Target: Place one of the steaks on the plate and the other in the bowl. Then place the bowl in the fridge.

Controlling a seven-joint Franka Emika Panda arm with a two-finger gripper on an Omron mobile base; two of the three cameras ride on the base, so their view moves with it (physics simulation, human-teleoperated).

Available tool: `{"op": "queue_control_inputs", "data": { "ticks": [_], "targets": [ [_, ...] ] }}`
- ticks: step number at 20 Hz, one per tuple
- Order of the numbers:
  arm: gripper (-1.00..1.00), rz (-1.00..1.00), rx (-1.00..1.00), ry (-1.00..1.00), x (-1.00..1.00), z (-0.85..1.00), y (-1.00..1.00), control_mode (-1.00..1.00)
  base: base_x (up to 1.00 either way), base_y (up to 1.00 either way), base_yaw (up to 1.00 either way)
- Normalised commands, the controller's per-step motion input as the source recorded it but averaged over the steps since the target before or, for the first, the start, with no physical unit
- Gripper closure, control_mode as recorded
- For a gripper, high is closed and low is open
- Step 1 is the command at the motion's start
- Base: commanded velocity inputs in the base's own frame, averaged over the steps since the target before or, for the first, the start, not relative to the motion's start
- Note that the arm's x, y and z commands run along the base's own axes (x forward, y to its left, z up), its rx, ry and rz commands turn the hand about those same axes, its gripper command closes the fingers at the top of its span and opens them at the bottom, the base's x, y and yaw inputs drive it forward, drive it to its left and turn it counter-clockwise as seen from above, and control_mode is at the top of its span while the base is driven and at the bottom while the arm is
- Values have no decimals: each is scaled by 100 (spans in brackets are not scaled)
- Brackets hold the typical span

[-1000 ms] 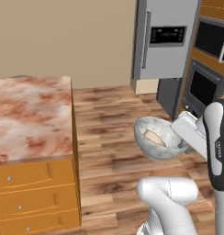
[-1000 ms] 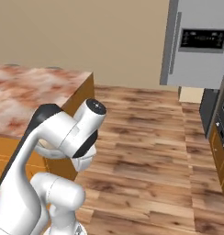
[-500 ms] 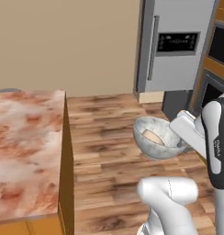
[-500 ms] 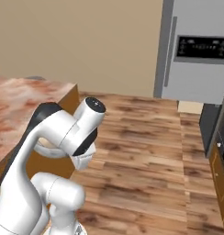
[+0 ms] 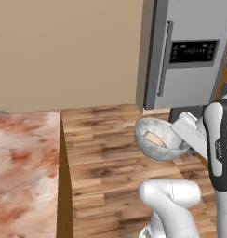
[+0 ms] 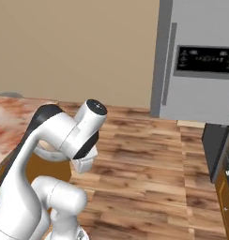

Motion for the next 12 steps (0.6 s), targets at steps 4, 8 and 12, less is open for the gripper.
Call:
{"op": "queue_control_inputs", "data": {
  "ticks": [4,8,12],
  "targets": [
    [100,0,0,0,0,0,0,100,77,34,-9],
    [100,0,0,0,0,0,0,100,52,60,-12],
    [100,0,0,0,0,0,0,100,45,68,-8]
  ]
}}
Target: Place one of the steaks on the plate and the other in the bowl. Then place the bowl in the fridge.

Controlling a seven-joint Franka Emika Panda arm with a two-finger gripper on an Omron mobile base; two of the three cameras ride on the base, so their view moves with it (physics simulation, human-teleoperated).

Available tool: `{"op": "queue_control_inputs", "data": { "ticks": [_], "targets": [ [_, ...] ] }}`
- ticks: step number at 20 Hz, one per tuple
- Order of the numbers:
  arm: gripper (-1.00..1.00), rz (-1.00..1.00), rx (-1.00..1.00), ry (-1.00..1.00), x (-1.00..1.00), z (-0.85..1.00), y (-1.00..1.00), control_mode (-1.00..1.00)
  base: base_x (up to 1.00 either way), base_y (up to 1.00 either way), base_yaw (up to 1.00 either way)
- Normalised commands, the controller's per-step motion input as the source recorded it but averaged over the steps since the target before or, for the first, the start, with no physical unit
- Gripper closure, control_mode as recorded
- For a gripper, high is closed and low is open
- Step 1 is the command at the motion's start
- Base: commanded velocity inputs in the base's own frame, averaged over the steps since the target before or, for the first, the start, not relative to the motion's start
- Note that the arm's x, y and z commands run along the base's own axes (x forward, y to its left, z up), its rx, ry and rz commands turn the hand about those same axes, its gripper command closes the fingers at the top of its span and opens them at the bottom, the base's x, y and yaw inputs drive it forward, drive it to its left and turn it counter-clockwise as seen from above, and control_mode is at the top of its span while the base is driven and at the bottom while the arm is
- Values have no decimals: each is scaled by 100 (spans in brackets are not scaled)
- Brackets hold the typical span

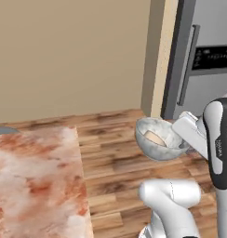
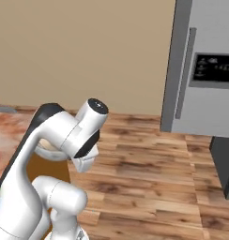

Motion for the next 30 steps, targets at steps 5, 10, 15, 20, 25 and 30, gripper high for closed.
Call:
{"op": "queue_control_inputs", "data": {
  "ticks": [5,10,15,20,25,30],
  "targets": [
    [100,0,0,0,0,0,0,100,77,39,-2],
    [100,0,0,0,0,0,0,100,100,35,0],
    [100,0,0,0,0,0,0,100,100,46,0],
    [100,0,0,0,0,0,0,100,100,15,-3],
    [100,0,0,0,0,0,0,100,100,0,-4],
    [100,0,0,0,0,0,0,100,100,0,-4]
  ]
}}
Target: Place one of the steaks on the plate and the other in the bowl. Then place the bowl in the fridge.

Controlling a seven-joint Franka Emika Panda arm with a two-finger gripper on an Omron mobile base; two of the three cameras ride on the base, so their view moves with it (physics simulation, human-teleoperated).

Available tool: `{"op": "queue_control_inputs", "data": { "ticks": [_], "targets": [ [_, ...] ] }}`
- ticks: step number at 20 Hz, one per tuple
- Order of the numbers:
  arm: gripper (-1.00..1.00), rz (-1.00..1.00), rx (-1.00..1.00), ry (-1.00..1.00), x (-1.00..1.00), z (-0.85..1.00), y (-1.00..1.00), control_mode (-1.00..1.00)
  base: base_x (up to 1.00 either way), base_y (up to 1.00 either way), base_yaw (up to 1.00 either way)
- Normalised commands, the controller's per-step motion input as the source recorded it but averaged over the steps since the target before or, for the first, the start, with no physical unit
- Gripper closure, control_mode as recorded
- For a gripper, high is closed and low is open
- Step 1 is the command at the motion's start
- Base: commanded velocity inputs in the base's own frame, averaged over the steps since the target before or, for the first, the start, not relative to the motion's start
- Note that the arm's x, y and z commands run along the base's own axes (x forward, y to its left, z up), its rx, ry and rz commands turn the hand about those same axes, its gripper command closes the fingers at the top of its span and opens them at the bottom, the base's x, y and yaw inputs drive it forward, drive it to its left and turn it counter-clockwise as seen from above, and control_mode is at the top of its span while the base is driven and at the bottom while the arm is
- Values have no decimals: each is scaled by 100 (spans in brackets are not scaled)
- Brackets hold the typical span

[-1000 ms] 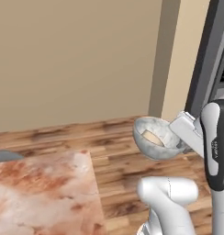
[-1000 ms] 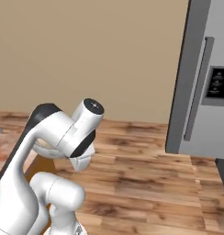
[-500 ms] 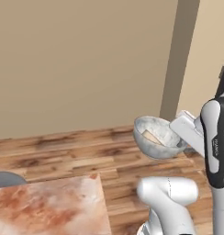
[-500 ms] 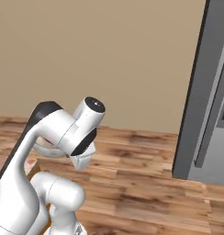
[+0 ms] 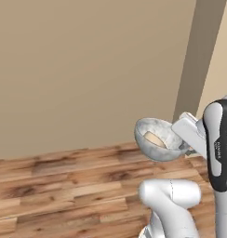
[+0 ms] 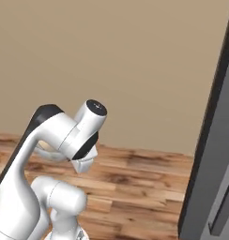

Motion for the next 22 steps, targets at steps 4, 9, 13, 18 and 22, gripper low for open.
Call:
{"op": "queue_control_inputs", "data": {
  "ticks": [4,9,13,18,22],
  "targets": [
    [100,0,0,0,0,0,0,100,100,0,-4],
    [100,0,0,0,0,0,0,100,100,0,-12],
    [100,0,0,0,0,0,0,100,100,0,-31],
    [100,0,0,0,0,0,0,100,82,5,-70],
    [100,0,0,0,0,0,0,100,74,32,-78]
  ]
}}
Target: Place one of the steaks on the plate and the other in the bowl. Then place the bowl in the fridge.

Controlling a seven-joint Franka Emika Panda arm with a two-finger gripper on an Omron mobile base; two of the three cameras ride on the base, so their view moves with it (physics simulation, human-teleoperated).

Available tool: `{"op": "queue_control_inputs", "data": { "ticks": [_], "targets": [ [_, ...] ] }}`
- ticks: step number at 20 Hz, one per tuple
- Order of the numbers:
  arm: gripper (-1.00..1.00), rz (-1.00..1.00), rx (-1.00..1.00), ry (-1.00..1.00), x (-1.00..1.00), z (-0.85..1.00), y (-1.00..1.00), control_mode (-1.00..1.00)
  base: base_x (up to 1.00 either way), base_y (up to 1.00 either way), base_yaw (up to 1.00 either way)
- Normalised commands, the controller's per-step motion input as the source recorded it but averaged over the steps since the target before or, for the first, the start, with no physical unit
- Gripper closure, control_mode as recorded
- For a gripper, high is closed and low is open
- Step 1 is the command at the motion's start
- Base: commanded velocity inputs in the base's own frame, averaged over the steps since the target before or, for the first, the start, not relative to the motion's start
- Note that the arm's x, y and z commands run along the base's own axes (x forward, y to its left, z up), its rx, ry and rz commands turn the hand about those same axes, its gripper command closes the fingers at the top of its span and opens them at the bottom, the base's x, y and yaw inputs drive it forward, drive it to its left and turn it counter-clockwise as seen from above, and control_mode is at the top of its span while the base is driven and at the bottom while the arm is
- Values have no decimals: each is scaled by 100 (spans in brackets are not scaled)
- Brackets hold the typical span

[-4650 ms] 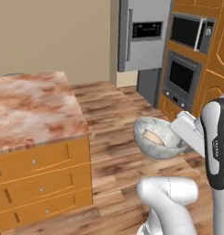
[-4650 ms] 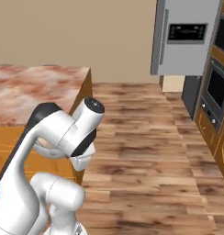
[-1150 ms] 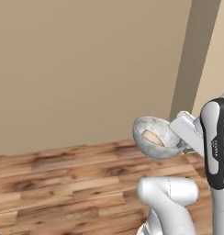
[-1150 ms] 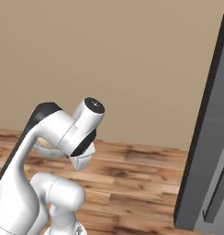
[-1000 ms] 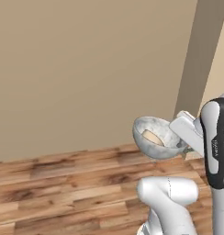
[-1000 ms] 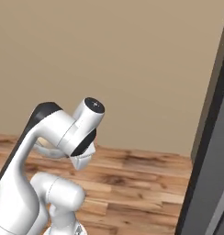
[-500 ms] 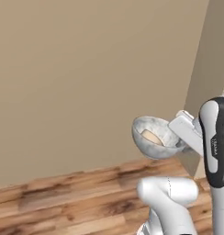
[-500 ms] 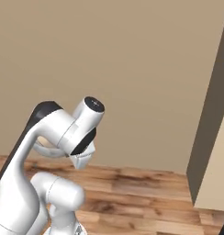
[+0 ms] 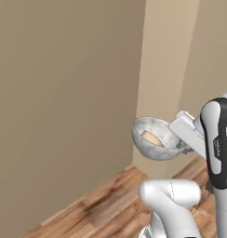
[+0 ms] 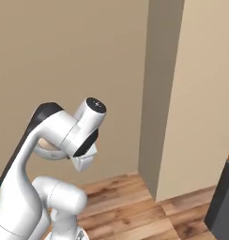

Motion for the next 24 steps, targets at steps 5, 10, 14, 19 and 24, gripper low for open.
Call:
{"op": "queue_control_inputs", "data": {
  "ticks": [5,10,14,19,24],
  "targets": [
    [100,0,0,0,0,0,0,100,36,13,-87],
    [100,0,0,0,0,0,0,100,7,3,-94],
    [100,0,0,0,0,0,0,100,9,10,-93],
    [100,0,0,0,0,0,0,100,25,23,-89],
    [100,0,0,0,0,0,0,100,55,54,-66]
  ]
}}
